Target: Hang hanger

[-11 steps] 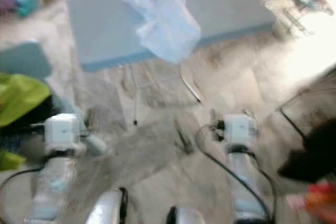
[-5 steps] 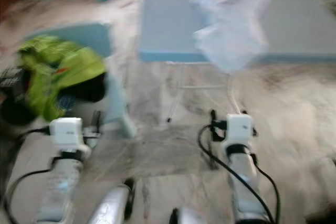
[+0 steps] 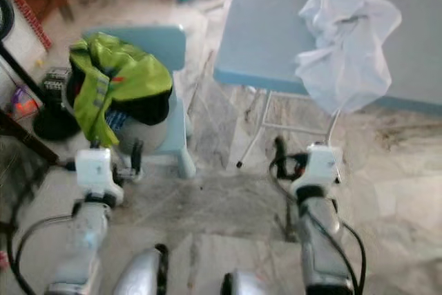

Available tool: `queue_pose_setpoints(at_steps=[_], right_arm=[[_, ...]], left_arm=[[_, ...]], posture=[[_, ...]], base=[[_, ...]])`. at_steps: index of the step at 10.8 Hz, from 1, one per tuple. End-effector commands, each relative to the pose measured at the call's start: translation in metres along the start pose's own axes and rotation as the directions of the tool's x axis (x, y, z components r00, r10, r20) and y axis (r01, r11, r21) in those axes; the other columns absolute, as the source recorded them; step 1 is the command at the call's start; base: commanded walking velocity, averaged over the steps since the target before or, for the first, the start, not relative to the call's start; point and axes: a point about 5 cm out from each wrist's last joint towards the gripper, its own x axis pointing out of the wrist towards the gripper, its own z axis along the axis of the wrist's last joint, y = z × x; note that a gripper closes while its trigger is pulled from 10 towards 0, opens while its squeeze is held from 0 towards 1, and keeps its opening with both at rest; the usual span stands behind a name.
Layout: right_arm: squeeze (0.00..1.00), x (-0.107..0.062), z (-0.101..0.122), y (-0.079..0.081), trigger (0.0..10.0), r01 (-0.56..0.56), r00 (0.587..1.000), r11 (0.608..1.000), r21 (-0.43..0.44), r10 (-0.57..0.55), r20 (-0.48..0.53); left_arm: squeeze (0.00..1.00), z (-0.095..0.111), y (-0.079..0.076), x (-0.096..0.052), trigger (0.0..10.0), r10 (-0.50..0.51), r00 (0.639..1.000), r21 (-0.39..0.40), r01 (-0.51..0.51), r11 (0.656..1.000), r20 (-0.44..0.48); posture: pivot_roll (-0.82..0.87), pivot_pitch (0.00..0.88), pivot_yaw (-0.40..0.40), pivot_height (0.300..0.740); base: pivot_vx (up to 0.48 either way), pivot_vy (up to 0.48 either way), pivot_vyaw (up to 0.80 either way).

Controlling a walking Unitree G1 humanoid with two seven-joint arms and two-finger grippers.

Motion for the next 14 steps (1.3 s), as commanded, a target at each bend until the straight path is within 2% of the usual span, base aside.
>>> queue_pose_setpoints(at_steps=[1, 5, 8, 10, 14], right_arm=[[0.00, 0.001, 0.003, 0.002, 10.0, -0.008, 1.000, 1.000, 0.013, 0.008, 0.014], [0.00, 0.001, -0.005, 0.002, 10.0, 0.005, 1.000, 1.000, 0.017, -0.005, -0.008], [0.00, 0.019, -0.002, 0.003, 10.0, 0.003, 1.000, 1.000, 0.005, -0.003, 0.004], [0.00, 0.020, -0.006, 0.000, 10.0, 0.037, 0.999, 0.999, 0.020, -0.038, 0.005], [0.01, 0.018, -0.009, -0.012, 10.0, 0.108, 0.994, 0.993, 0.040, -0.109, 0.015]], left_arm=[[0.00, -0.003, 0.006, 0.000, 10.0, 0.007, 1.000, 0.012, -0.007, 1.000, -0.011], [0.00, -0.001, 0.004, 0.006, 10.0, -0.013, 1.000, 0.020, 0.013, 1.000, 0.000], [0.00, 0.003, 0.010, 0.020, 10.0, 0.010, 1.000, 0.056, -0.012, 0.998, 0.022], [0.00, -0.009, 0.015, 0.015, 10.0, 0.003, 1.000, 0.063, -0.002, 0.998, -0.023], [0.00, -0.015, 0.014, 0.021, 10.0, -0.015, 0.999, 0.054, 0.017, 0.998, -0.037]], posture=[[0.06, 0.151, -0.073, 0.740], [0.07, 0.126, -0.060, 0.740], [0.09, 0.108, -0.057, 0.740], [0.07, 0.077, -0.028, 0.740], [0.05, 0.000, -0.015, 0.740]], base=[[0.000, 0.435, 0.00], [0.000, 0.397, 0.00], [0.000, 0.000, 0.00], [0.000, 0.000, 0.00], [0.000, 0.000, 0.00]])
